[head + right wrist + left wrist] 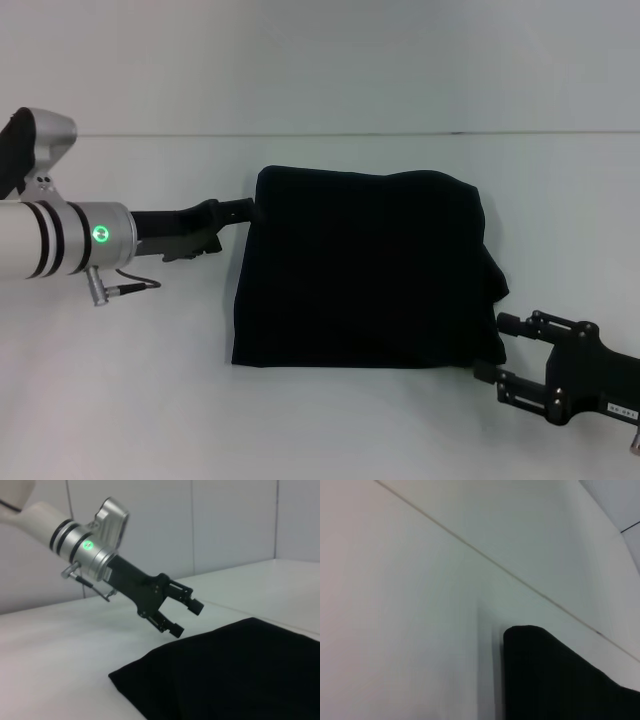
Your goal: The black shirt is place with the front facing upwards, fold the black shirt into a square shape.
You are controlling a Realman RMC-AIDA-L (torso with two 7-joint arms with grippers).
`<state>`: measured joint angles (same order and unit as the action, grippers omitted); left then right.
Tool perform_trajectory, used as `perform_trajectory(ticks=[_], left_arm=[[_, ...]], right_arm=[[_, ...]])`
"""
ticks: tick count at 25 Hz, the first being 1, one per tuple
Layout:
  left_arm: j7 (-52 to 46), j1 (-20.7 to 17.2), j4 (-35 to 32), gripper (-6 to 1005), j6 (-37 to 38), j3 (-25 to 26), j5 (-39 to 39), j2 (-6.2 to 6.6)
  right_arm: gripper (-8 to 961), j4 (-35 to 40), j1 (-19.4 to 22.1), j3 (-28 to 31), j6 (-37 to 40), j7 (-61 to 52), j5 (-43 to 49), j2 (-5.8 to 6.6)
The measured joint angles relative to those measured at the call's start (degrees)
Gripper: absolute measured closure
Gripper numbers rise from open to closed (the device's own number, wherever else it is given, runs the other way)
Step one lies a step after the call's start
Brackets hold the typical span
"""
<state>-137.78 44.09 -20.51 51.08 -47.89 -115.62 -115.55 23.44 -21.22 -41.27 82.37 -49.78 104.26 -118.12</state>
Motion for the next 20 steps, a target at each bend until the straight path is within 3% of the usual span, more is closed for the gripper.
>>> perform_trajectory(ticks=[15, 20], left_arm=[[0.3, 1.0, 0.8, 137, -0.8, -3.2, -0.1, -1.44], [3.8, 0.7, -0.7, 144, -1.5, -3.6, -0.1, -3.22]], right_arm=[[263, 0.0, 0.0, 0.0, 0.3, 0.0, 0.5, 0.01], [263, 0.0, 0.0, 0.0, 0.4, -0.3, 0.5, -0.06]])
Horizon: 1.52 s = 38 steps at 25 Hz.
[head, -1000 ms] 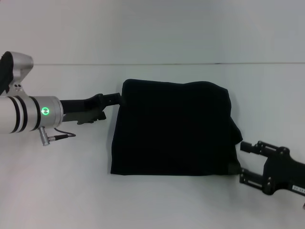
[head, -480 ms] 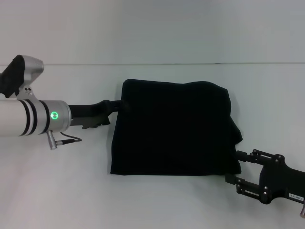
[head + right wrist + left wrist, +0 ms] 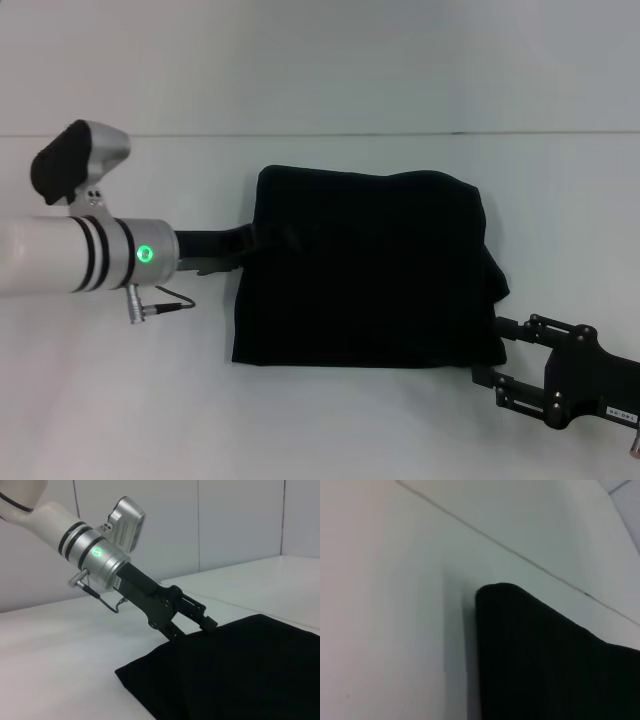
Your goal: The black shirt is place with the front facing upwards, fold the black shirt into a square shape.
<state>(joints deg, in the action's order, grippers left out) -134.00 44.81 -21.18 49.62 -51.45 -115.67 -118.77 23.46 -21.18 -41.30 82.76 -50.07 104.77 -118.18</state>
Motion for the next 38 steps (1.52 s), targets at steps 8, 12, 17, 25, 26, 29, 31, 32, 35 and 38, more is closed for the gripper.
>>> perform_trajectory(ticks=[8, 12, 17, 25, 26, 29, 31, 32, 35, 38], left_arm=[[1.4, -0.2, -0.4, 304, -2.1, 0.0, 0.4, -1.28], [1.3, -0.1, -0.4, 422, -2.0, 0.0, 0.4, -1.28], [0.8, -0.3, -0.4, 555, -2.0, 0.2, 0.7, -1.28], [0.7, -0.5, -0.1, 847, -2.1, 3.4, 2.1, -1.16], [0.8, -0.7, -0.1, 865, -2.0, 4.2, 2.1, -1.1], [1.2, -1.7, -0.2, 902, -2.0, 6.9, 2.1, -0.87], [1.6, -2.6, -0.3, 902, -1.8, 8.9, 2.1, -0.71], [1.7, -3.1, -0.3, 901, -1.6, 9.7, 2.1, -0.62], [1.9, -5.7, -0.1, 901, 0.7, 12.6, 2.5, -0.56], [1.9, -7.8, -0.1, 902, 2.6, 13.9, 3.8, -1.09]], right_arm=[[263, 0.0, 0.0, 0.0, 0.1, -0.1, 0.0, -0.03], [263, 0.0, 0.0, 0.1, 0.2, 0.0, 0.0, -0.03], [263, -0.2, 0.0, 0.1, 0.2, 0.2, 0.0, -0.05], [264, 0.0, -0.5, 0.2, 0.0, 0.2, -0.2, -0.51], [264, 0.0, -0.6, 0.2, -0.1, 0.2, -0.3, -0.52], [264, 0.1, -0.8, 0.6, -0.2, 0.2, -0.4, -0.53], [264, 0.1, -1.0, 0.9, -0.2, 0.2, -0.5, -0.54], [263, 0.1, -1.2, 1.0, -0.2, 0.2, -0.5, -0.55], [263, 0.1, -1.4, 1.3, -0.2, 0.2, -0.5, -0.55], [263, 0.1, -1.5, 1.7, -0.3, 0.3, -0.5, -0.64]])
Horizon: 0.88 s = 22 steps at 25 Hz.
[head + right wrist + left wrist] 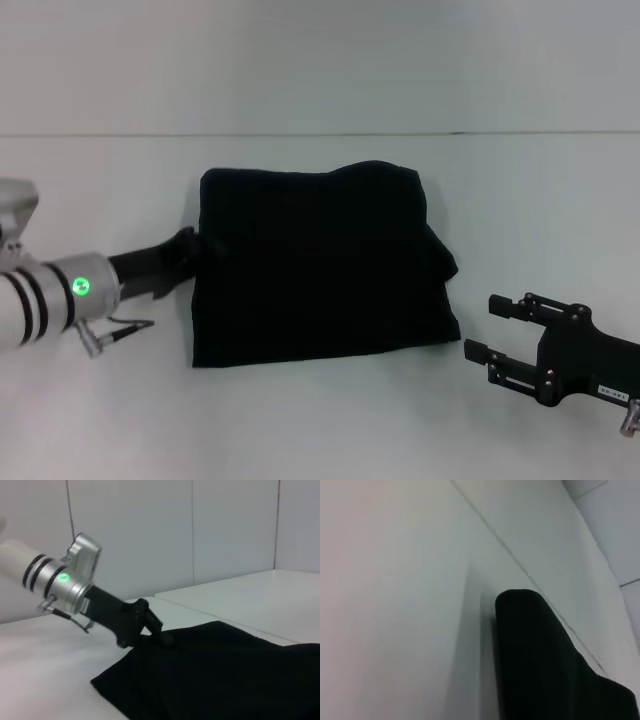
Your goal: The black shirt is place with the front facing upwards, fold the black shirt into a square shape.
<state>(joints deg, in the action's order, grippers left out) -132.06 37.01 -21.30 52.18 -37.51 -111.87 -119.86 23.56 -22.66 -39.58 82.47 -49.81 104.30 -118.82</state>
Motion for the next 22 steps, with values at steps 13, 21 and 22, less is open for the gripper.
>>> perform_trajectory(ticks=[13, 21, 22], left_arm=[[7.0, -1.9, -0.5, 881, 7.4, 1.4, 2.9, -0.32], [19.6, -5.6, -4.8, 606, 14.4, 2.5, 4.4, 2.51], [22.2, -6.5, -6.3, 559, 15.9, 2.7, 4.4, 2.85]], right_arm=[[264, 0.0, -0.1, 1.4, 0.4, 0.1, 0.0, -0.14], [265, -0.6, -0.9, 7.3, 0.0, 0.7, 0.0, -0.86], [265, -0.7, -1.1, 8.0, -0.1, 0.7, 0.0, -0.91]])
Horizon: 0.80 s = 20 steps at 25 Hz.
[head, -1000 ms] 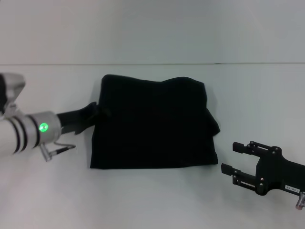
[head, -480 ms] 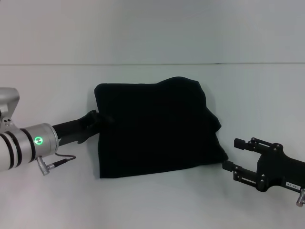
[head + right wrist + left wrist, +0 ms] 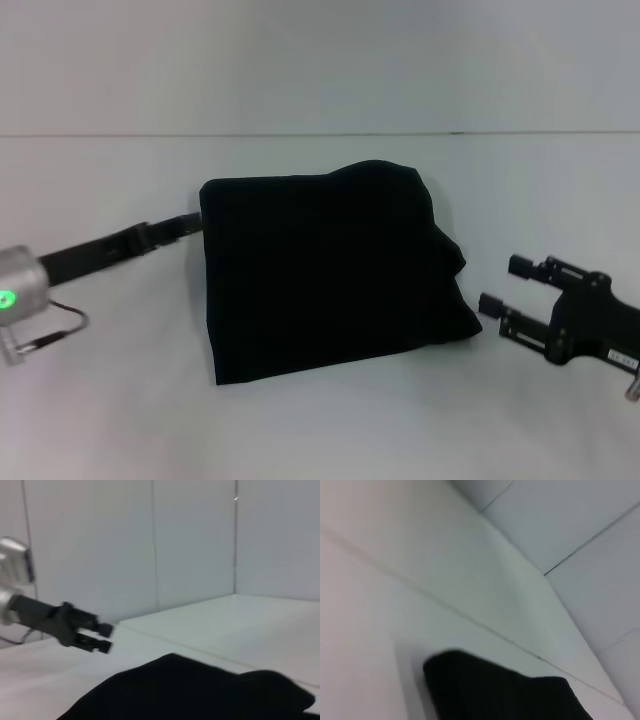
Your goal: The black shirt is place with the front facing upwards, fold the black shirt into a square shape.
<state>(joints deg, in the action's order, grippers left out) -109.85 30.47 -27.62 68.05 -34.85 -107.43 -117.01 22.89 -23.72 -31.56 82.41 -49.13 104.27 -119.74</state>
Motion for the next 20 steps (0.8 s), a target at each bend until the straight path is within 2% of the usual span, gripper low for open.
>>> perform_trajectory(ticks=[2, 4, 9, 12, 15, 17, 20], left_arm=[[5.0, -1.5, -2.7, 466, 2.9, 0.1, 0.2, 0.26], [12.3, -3.2, -6.1, 380, 7.7, 0.1, 0.1, -0.09], [32.0, -6.1, -9.3, 182, 20.7, -0.1, -1.1, -1.87], [42.2, -8.2, -9.2, 130, 26.3, 0.0, -1.1, -3.04], [47.1, -10.4, -9.3, 77, 27.7, -0.3, -1.6, -4.2], [47.7, -11.5, -9.2, 42, 26.5, -0.4, -2.4, -4.68], [48.2, -12.5, -8.7, 45, 23.0, -0.4, -4.5, -5.09]], right_arm=[[264, -0.1, -0.5, 1.3, -0.1, 0.0, 0.0, -0.13], [264, -0.2, -0.9, 1.6, -0.2, 0.4, -0.1, -0.22], [261, -2.7, -1.6, 1.6, -0.4, 6.0, 0.0, -0.31], [260, -4.9, -1.4, 1.3, -1.4, 10.4, 0.3, -0.32], [258, -6.7, -0.3, 1.4, -2.9, 12.0, 0.4, -0.3], [257, -7.3, 0.9, 1.6, -3.4, 12.4, 0.4, -0.26], [256, -8.1, 2.5, 1.7, -4.0, 14.2, 0.2, -0.3]])
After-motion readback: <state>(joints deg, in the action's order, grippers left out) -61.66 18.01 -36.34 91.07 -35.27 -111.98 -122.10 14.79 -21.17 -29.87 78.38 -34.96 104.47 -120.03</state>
